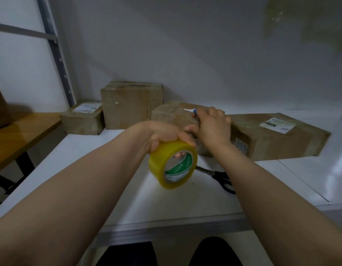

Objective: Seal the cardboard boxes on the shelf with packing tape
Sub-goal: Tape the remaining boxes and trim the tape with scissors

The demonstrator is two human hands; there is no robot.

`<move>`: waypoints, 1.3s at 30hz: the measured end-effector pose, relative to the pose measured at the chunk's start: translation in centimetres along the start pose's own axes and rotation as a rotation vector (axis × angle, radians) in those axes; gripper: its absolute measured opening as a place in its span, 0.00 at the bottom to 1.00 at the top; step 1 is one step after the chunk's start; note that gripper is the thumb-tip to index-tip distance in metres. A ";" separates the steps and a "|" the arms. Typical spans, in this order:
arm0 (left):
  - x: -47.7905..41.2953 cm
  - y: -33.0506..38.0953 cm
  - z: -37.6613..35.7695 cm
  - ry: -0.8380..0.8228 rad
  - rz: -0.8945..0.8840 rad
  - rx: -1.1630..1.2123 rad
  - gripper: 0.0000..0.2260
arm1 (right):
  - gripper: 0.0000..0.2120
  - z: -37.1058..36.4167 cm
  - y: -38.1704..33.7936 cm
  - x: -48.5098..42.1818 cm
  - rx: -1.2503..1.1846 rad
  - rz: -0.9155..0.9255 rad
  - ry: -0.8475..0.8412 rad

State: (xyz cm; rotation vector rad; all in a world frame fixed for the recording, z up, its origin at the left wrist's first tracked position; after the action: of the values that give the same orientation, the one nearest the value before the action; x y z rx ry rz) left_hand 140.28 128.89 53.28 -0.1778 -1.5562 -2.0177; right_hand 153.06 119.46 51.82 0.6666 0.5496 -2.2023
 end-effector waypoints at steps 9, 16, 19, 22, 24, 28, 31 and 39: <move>2.0 -1.1 4.4 0.108 -0.267 0.133 0.06 | 0.25 -0.1 -0.4 -0.1 0.011 -0.032 0.033; 1.5 -2.4 5.2 0.164 -0.545 0.385 0.06 | 0.29 0.2 1.0 -0.4 -0.061 0.025 -0.055; 0.8 -3.1 5.2 0.189 -0.584 0.456 0.09 | 0.24 -0.5 0.8 0.3 -0.040 0.013 0.017; 0.1 -4.0 5.1 0.208 -0.588 0.504 0.12 | 0.24 -0.5 0.9 0.1 -0.047 0.008 -0.022; -0.4 -4.8 4.8 0.184 -0.595 0.575 0.12 | 0.24 -0.1 1.4 -0.5 -0.071 0.020 -0.091; -0.9 -5.6 4.4 0.228 -0.575 0.630 0.12 | 0.26 0.2 2.1 -0.7 -0.087 0.086 -0.154; -0.1 -5.8 5.4 0.270 -0.584 0.651 0.11 | 0.29 0.3 2.0 -0.7 -0.123 0.040 -0.164; 1.5 -6.9 7.1 0.388 -0.569 0.736 0.12 | 0.23 -1.1 1.2 -0.7 -0.108 0.004 0.057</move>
State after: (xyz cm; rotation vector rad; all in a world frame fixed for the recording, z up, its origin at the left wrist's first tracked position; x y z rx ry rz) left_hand 133.86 135.95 50.36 0.9698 -2.0964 -1.5488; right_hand 154.72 119.71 51.19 0.6742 0.6901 -2.1387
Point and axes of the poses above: each hand's wrist, its own x-axis away from the middle knuckle, its own z-axis out of the back of the hand, y = z × x, the point moved 2 cm from there along -x, towards the middle knuckle, and after that the axes turned 7 degrees about y, right-handed, at the moved point
